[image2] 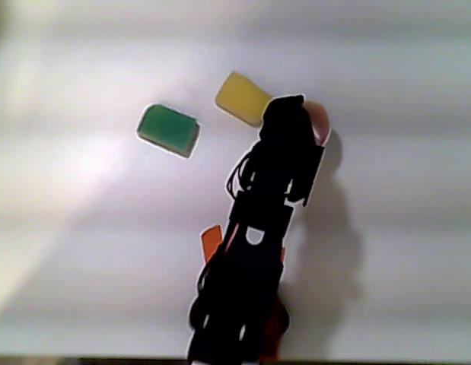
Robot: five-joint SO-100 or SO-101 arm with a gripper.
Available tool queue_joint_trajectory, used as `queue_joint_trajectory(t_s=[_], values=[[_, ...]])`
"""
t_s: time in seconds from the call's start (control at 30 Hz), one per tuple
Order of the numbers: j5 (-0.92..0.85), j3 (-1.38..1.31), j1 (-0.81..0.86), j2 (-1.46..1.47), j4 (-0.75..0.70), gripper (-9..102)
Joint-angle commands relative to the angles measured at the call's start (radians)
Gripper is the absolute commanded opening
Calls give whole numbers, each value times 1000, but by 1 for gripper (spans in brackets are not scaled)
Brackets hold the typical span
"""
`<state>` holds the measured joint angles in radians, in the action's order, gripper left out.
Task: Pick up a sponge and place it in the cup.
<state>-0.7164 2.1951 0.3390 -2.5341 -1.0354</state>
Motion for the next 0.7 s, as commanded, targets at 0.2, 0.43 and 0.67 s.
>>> queue_joint_trajectory(t_s=[0.2,0.43,0.67], values=[[428,276,-118,-324,-48,0],[552,460,-183,-534,-46,0],[566,614,-209,-782,-86,0]])
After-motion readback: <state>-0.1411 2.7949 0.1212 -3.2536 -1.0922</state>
